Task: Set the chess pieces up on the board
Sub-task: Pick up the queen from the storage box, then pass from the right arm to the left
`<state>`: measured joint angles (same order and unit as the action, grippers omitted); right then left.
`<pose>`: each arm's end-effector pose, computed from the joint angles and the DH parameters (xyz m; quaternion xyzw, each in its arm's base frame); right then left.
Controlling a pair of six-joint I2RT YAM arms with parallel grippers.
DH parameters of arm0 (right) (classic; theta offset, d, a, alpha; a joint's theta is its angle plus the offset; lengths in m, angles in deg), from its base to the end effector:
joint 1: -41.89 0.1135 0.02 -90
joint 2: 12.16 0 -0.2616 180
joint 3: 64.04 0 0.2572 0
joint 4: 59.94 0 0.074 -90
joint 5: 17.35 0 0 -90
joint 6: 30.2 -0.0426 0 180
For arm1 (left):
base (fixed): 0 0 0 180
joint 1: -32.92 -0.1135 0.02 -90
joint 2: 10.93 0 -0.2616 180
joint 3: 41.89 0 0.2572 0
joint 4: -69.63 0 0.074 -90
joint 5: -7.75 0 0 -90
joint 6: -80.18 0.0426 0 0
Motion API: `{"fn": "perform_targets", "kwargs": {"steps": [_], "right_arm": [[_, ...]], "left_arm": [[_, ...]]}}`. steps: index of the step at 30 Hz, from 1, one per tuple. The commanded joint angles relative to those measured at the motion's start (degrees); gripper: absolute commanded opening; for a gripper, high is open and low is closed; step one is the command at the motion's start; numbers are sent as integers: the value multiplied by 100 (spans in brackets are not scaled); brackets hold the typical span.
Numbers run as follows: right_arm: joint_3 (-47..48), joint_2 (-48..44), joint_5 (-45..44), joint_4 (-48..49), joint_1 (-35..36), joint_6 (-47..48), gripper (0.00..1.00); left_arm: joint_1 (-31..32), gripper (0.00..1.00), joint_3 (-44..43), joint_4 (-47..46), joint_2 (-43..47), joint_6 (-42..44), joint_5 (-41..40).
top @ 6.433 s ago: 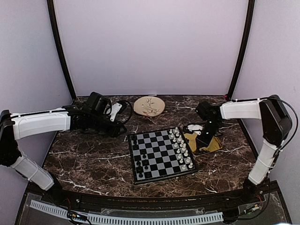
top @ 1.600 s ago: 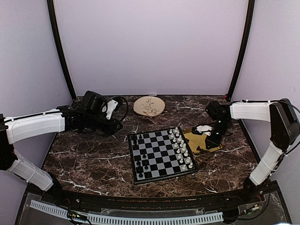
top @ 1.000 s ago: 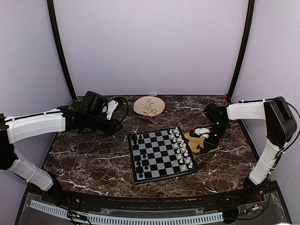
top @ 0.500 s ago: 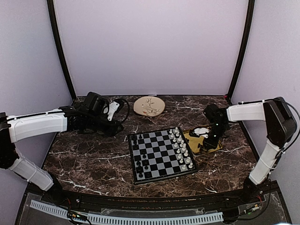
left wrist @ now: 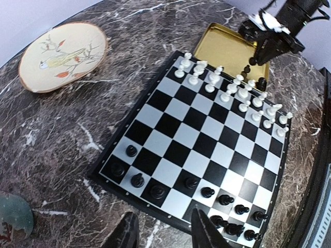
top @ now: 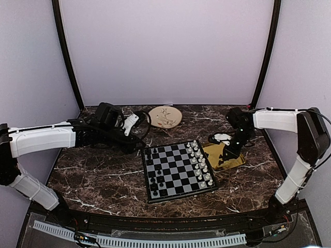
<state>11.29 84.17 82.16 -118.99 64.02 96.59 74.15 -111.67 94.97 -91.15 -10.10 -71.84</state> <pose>0.2836 0.1229 0.1671 -0.4945 0.8609 0.0709 0.0963 0.2375 -0.2184 0.2569 0.3488 0.8160 -0.2363 0.3958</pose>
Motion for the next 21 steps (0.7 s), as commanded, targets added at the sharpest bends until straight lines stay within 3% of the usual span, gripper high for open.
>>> {"fn": "perform_targets", "kwargs": {"steps": [1, 6, 14, 21], "right_arm": [[778, -280, 971, -401, 80, -368, 5], [1573, 44, 2104, -788, 560, -545, 6], [2769, 1160, 3886, -1699, 1360, -225, 7], [3489, 1855, 4442, -2317, 1638, 56, 7]], "left_arm": [[382, 38, 188, -518, 208, 241, 173], [827, 39, 187, -833, 315, 605, 135], [1797, 42, -85, -888, 193, 2509, -315], [2282, 44, -354, -967, -288, 3393, -562]]}}
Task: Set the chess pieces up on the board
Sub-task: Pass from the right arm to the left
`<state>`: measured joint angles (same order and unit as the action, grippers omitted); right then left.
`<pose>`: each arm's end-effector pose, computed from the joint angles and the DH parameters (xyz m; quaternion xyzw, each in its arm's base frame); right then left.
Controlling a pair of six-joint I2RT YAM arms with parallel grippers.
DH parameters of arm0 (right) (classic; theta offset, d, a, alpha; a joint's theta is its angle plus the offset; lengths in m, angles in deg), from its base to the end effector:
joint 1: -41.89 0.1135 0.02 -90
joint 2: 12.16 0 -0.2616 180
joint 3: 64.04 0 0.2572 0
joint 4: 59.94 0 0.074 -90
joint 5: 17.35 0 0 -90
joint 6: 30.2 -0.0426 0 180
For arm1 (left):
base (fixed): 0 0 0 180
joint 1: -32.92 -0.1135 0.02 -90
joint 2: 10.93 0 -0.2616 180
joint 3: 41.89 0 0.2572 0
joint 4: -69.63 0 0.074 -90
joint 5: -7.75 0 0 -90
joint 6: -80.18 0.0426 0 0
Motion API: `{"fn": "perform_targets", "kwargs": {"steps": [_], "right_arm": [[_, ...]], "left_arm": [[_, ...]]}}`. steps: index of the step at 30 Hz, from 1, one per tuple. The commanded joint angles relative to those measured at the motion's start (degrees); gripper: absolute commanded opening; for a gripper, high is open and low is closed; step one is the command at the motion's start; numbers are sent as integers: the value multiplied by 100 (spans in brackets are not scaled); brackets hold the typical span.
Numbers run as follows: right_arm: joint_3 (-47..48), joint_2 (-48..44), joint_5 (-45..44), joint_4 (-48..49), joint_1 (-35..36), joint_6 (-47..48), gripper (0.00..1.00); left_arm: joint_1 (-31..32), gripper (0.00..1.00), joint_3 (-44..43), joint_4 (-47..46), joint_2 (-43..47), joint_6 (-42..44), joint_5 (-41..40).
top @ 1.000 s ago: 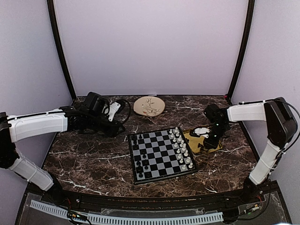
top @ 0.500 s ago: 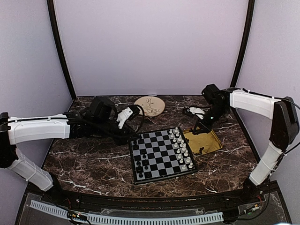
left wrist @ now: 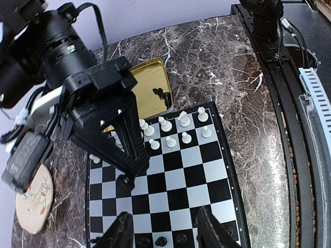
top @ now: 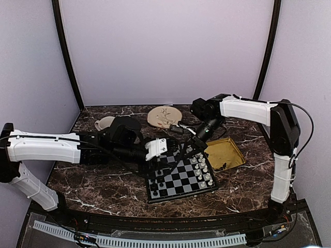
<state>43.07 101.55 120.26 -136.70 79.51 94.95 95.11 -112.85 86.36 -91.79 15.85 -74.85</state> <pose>0.2917 0.2646 0.2214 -0.5606 0.7215 0.4040 0.0443 0.1518 -0.2995 0.2755 0.6136 0.5880 -0.2164 0.4806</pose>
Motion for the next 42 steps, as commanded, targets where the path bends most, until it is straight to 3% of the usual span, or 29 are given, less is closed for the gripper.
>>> {"fn": "perform_targets", "kwargs": {"steps": [1, 6, 25, 31, 42], "right_arm": [[340, 150, 620, -577, 107, 226, 8], [315, 198, 669, -669, 160, 285, 8], [190, 151, 723, -692, 267, 326, 9], [157, 187, 714, -694, 285, 326, 10], [163, 226, 688, -688, 306, 298, 10]], "left_arm": [[266, 44, -269, -125, -310, 919, -367], [433, 44, -417, -218, -691, 1439, -712], [451, 44, -753, -443, -1362, 2112, -1364], [525, 40, -863, -582, -1675, 2456, -2065], [583, 26, -815, -1005, -1760, 2702, -2595]]}}
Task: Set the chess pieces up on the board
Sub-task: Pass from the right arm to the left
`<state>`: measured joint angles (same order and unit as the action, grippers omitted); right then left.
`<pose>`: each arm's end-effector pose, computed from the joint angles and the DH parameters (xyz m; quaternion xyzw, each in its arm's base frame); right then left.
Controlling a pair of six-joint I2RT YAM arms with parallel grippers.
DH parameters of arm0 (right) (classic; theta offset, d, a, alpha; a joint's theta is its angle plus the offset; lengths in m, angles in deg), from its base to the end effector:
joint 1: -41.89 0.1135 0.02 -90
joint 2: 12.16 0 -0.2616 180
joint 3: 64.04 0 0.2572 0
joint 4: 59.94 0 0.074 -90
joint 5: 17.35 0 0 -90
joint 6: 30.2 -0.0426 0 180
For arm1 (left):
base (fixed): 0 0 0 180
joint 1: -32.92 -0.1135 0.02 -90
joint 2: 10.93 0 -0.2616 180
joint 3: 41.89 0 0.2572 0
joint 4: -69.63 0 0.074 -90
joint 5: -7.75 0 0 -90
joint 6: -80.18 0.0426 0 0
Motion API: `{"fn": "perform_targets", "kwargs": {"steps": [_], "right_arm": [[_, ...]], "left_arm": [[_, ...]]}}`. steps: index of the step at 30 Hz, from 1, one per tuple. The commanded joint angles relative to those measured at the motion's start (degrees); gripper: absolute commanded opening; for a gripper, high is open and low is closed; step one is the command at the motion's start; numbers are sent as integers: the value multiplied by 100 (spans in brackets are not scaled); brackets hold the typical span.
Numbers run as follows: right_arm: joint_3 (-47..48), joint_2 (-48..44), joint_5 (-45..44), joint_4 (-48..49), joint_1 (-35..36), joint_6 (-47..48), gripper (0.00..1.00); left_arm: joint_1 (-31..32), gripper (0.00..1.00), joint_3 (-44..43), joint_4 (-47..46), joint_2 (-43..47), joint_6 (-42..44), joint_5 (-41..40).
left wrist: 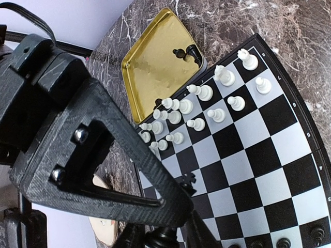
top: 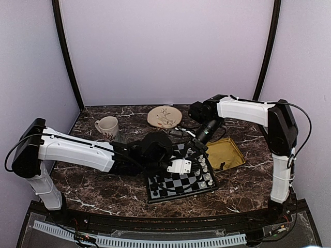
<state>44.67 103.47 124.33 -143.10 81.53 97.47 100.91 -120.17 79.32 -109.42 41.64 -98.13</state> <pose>0.2777 0.2735 0.2180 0.5619 -0.7030 -0.4358 0.0081 0.1606 -0.3662 0.2261 0.7055 0.4919 0.0470 0.5080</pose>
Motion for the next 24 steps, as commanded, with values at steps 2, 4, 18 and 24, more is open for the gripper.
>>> {"fn": "perform_targets", "kwargs": {"steps": [2, 4, 18, 24], "right_arm": [[28, 34, 290, -62, 101, 53, 10], [57, 18, 294, -83, 105, 52, 10], [183, -707, -27, 67, -155, -256, 27], [795, -1006, -369, -78, -510, -420, 36]], "left_arm": [[4, 22, -49, -342, 30, 157, -355], [12, 19, 9, -418, 58, 218, -447], [-41, 6, 500, -691, 608, -612, -701], [-294, 6, 1007, -899, 1119, -1646, -464]]}}
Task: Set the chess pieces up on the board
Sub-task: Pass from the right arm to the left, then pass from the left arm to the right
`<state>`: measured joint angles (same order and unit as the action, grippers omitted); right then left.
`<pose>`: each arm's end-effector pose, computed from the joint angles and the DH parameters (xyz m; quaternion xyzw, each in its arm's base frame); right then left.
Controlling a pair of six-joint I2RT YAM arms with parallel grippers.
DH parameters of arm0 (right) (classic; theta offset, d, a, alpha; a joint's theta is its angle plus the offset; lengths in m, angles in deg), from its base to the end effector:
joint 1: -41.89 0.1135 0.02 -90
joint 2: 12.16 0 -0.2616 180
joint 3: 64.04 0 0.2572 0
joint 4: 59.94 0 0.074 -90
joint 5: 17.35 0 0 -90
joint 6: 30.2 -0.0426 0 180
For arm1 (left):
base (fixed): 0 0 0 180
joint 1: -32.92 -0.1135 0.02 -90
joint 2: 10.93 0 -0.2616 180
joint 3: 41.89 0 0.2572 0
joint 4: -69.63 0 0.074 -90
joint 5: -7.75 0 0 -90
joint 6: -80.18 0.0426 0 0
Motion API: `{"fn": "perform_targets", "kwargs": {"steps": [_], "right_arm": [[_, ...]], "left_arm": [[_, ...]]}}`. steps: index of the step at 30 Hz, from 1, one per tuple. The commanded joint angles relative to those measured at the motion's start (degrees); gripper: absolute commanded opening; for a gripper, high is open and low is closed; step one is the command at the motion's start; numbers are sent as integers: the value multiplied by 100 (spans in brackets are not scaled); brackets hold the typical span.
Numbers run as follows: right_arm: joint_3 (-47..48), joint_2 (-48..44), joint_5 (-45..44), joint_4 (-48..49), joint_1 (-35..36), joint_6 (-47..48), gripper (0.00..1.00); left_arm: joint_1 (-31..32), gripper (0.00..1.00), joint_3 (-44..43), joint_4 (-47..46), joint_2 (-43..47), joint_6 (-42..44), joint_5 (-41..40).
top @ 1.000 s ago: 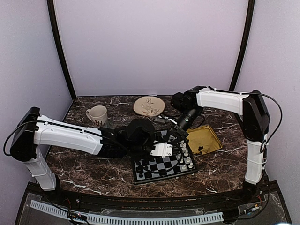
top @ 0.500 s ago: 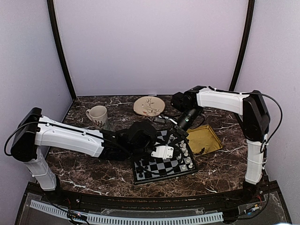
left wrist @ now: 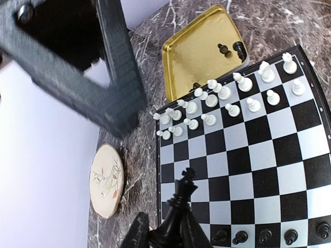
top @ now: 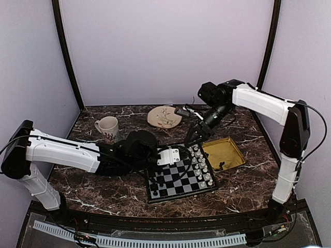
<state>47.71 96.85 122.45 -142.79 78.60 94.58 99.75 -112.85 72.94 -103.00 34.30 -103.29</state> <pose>0.2848 0.2530 0.2731 -0.5574 0.7122 0.4207 0.0711 0.1608 -0.3369 0.2353 0.6249 0.5499 0.0456 0.5523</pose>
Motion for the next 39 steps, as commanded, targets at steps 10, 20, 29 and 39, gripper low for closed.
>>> {"fn": "perform_targets", "kwargs": {"steps": [10, 20, 29, 39], "right_arm": [[291, -876, -890, 1971, -880, -2014, 73], [892, -609, 615, 1959, -810, -1477, 97], [665, -674, -583, 1926, 192, -1048, 66], [598, -479, -373, 1853, 396, -1165, 50]], "left_arm": [[-1171, 8, 907, -1295, 1305, -3824, 2458], [-1437, 10, 994, -2727, 989, -5532, 3461], [-1497, 11, 897, -2971, 723, -5895, 3620], [-1515, 11, 962, -3019, 794, -5881, 3529]]}}
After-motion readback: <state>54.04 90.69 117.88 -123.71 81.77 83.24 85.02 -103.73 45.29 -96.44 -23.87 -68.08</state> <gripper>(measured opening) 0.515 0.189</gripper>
